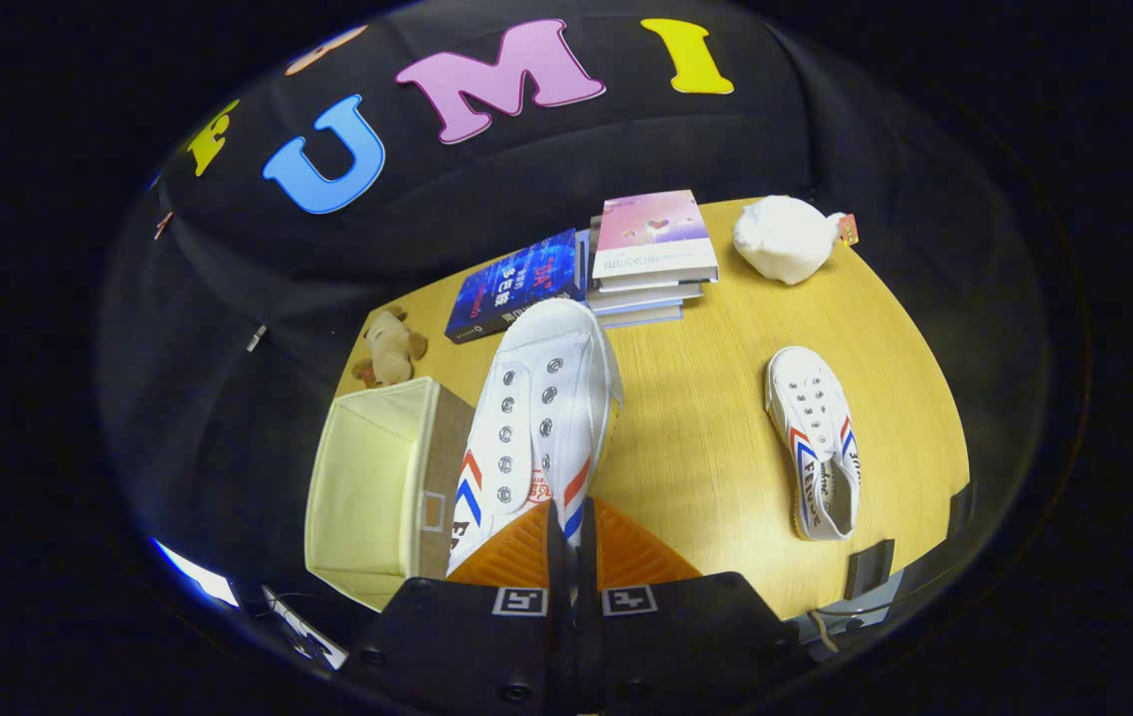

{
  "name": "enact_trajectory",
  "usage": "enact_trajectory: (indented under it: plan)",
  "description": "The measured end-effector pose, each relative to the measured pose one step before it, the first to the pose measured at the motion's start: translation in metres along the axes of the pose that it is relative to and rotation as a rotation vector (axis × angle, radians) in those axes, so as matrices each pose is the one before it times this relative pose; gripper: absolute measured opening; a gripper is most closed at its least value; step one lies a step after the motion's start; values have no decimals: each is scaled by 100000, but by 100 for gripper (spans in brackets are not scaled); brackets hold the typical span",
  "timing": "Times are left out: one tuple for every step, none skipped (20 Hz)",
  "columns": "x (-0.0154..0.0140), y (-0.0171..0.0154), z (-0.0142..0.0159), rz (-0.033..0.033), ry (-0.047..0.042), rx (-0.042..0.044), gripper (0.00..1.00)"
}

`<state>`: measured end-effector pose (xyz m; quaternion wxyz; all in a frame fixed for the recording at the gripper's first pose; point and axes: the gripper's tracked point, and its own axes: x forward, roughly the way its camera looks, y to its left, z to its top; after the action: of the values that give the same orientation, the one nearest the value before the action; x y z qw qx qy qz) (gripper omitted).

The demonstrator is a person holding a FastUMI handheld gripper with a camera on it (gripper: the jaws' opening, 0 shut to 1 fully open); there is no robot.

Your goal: Open the storage box then place both shoes into the box .Put the left shoe in first, then the right shoe, with the right side of both shoes facing outward in a uniform manner.

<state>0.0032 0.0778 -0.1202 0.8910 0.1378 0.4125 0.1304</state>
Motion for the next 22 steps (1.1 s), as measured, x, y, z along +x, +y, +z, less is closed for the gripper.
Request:
enact_trajectory:
  plan:
    - [-540, 1317, 241, 1235, -796, 570, 5]
    - [-441, 1474, 108, 1716, -684, 833, 5]
    - [-256, 1550, 15, 2007, -240, 1245, 5]
    - [-111, 1662, -90, 2343, -160, 1216, 5]
    - [42, 1583, -128, 2418, -258, 989, 5]
    - [246, 1481, -91, 2322, -719, 583, 5]
    - [333, 1561, -349, 2176, 56, 562, 5]
    - [591, 1286, -636, 2021, 522, 554, 5]
    - [587, 1116, -509, 1663, 951, 617, 5]
    - [743, 1054, -628, 1470, 1148, 409, 5]
    - [749, 884, -642, 820, 1420, 323, 5]
    - [959, 672, -774, 201, 1336, 22, 5]
    - [882, 670, -859, 549, 1835, -674, 5]
    - [823, 599, -676, 420, 1213, -442, 5]
    - [854, 428, -727, 262, 1543, -86, 5]
    - [504, -105, -147, 11, 1401, -160, 5]
    - [999, 203, -592, -551, 1566, -344, 5]
    - [1023, 22, -625, -1082, 1626, -820, 5]
    - [828, -199, -396, -1875, 1218, -261, 5]
    - [789, -248, -520, -2134, 1637, -88, 5]
    - [868, -93, -515, -1533, 1611, -50, 5]
    - [720, -2, -442, -1317, 1165, 24, 5]
